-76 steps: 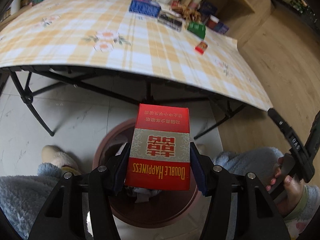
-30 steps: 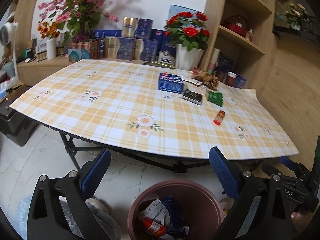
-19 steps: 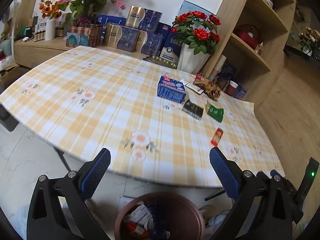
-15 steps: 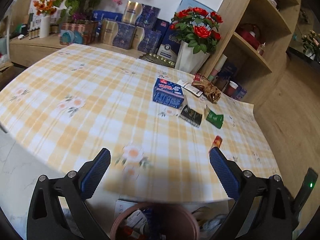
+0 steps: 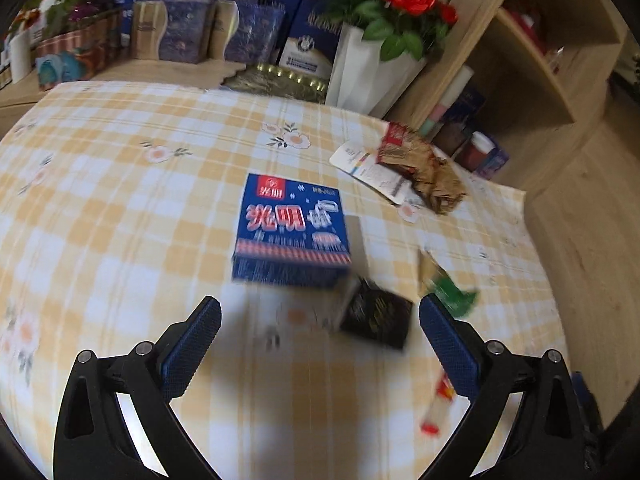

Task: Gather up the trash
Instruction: 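Grasp the blue Guangming box with the left tool while the right grasps the brown paper bag, then lower the brown paper bag into the bin and open the right tool while the left holds the blue box, then lower the blue Guangming box into the brown bin and open the left tool, then move both tools back to the table and grasp the red lighter with the right tool, then grasp the black Face tissue pack with the left tool while the right holds the lighter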

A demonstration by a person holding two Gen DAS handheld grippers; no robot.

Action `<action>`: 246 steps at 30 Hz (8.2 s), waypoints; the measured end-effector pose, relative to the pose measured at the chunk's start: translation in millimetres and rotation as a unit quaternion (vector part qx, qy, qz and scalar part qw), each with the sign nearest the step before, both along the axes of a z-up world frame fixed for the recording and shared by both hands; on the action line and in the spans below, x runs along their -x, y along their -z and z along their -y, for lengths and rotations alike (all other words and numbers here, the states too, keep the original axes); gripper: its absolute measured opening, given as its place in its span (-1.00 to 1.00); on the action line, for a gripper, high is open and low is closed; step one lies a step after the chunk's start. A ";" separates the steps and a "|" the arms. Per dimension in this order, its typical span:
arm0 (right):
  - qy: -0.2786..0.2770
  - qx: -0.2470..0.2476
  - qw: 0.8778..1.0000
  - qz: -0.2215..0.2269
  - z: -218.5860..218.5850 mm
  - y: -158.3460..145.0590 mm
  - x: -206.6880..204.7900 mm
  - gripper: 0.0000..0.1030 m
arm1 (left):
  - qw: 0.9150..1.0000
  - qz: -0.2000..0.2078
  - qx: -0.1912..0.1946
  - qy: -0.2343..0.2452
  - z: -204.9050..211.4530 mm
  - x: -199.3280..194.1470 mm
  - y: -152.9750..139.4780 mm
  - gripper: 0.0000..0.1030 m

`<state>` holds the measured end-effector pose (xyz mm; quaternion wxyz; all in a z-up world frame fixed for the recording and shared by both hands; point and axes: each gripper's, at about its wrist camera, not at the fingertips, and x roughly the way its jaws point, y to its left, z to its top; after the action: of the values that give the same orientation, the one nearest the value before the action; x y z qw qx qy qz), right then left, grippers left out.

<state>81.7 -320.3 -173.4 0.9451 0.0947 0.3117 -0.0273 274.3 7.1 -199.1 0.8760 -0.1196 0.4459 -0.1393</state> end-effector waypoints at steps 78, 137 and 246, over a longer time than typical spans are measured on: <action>-0.122 -0.128 0.982 -0.064 -12.9 -14.5 57.4 -0.25 | 0.994 0.094 0.061 0.013 -57.4 226.4 -69.8 0.52; -0.152 -0.036 0.982 -0.109 -77.5 18.1 97.3 0.89 | 0.992 0.050 -0.028 0.111 -35.4 275.7 19.5 0.52; -0.054 -0.107 0.990 -0.071 -46.6 39.5 -37.5 -0.48 | 0.993 0.066 -0.054 0.087 49.1 45.7 8.4 0.82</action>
<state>119.2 -273.7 -212.9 0.9050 0.1763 0.3840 0.0506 228.6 -42.0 -207.5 0.8931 -0.0237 0.4031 -0.1984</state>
